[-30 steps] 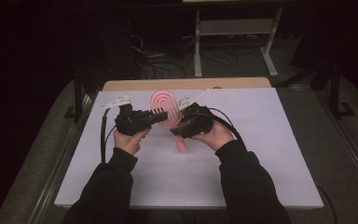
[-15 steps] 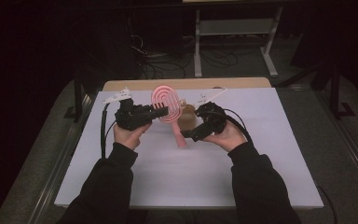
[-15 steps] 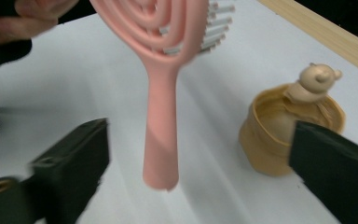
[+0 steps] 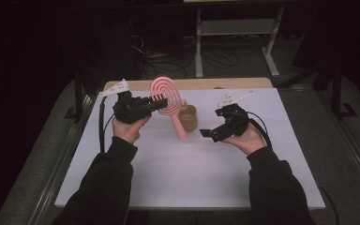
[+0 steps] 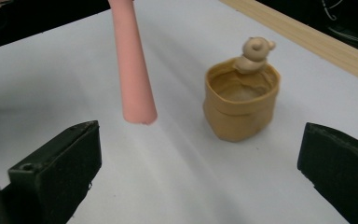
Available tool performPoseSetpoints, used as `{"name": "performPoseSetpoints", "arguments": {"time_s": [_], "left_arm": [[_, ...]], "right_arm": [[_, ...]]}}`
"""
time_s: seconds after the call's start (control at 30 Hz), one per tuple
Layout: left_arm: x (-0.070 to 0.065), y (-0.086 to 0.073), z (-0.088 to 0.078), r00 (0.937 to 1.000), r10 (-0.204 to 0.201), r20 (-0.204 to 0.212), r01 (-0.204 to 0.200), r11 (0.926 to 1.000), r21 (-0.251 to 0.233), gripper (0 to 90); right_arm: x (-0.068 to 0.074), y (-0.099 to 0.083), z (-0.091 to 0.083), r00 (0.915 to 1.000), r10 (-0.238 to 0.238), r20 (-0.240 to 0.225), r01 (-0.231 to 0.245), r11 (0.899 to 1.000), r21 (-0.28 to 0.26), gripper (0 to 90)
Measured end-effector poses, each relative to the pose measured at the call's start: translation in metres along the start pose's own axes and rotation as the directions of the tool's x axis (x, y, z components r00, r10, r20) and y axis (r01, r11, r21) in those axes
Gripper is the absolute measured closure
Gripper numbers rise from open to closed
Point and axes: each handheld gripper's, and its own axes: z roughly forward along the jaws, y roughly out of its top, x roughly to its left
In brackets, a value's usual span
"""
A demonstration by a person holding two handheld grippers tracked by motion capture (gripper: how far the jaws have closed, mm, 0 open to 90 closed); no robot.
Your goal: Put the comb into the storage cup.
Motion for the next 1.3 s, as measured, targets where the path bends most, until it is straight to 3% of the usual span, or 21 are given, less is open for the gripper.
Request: {"name": "performPoseSetpoints", "arguments": {"time_s": [0.7, 1.3], "left_arm": [[0.002, 0.02, 0.003, 0.9995, 0.029, -0.01, -0.029, 0.9993, -0.023, 64.6], [-0.005, 0.042, 0.014, 0.9968, 0.079, -0.012, -0.08, 0.9967, -0.013, 64.6]], "right_arm": [[-0.019, -0.037, -0.035, 0.9966, 0.077, 0.031, -0.076, 0.997, -0.029, 0.0], [-0.026, -0.074, -0.049, 0.9892, 0.13, 0.067, -0.128, 0.991, -0.037, 0.0]]}}
